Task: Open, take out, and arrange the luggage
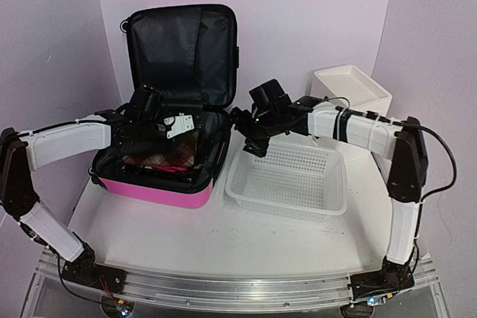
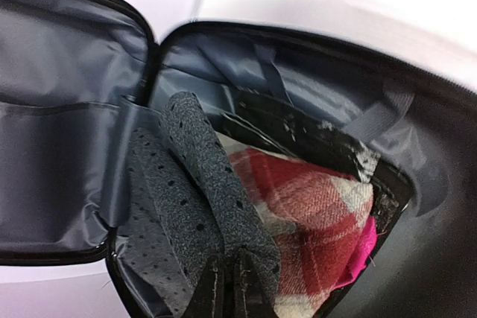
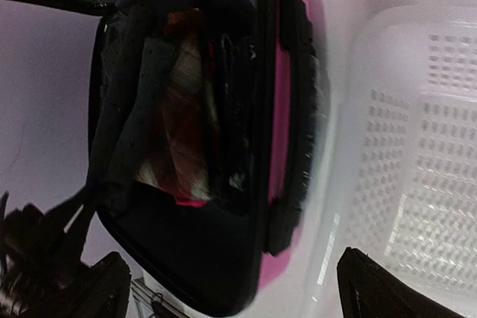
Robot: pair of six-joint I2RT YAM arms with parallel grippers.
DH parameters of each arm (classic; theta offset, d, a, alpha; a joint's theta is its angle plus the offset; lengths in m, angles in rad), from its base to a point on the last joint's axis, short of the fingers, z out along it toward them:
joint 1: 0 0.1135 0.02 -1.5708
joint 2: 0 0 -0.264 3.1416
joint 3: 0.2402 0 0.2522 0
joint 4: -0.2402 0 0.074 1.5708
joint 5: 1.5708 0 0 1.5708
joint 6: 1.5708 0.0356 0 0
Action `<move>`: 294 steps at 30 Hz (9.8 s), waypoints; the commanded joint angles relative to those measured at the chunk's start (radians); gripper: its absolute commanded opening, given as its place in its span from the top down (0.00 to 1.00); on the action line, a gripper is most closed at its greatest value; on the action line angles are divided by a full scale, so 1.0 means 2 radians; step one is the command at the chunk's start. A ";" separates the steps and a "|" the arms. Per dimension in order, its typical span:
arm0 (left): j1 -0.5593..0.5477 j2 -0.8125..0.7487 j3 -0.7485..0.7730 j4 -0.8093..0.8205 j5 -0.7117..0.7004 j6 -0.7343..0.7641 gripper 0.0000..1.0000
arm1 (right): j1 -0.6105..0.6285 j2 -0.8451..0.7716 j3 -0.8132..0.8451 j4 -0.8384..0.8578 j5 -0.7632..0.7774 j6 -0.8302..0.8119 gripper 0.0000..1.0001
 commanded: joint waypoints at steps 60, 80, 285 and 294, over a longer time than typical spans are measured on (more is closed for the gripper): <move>0.242 -0.030 0.051 -0.125 0.384 -0.691 0.26 | -0.024 0.164 0.122 0.231 -0.133 0.030 1.00; 0.258 0.233 0.189 -0.131 0.462 -0.604 0.22 | -0.048 0.153 0.076 0.300 -0.176 0.058 1.00; -0.090 0.317 0.373 -0.422 -0.174 -0.412 0.57 | -0.115 -0.243 -0.247 -0.089 0.015 -0.283 0.33; -0.094 0.323 0.355 -0.410 -0.255 -0.414 0.64 | -0.094 -0.217 -0.228 -0.072 -0.003 -0.262 0.34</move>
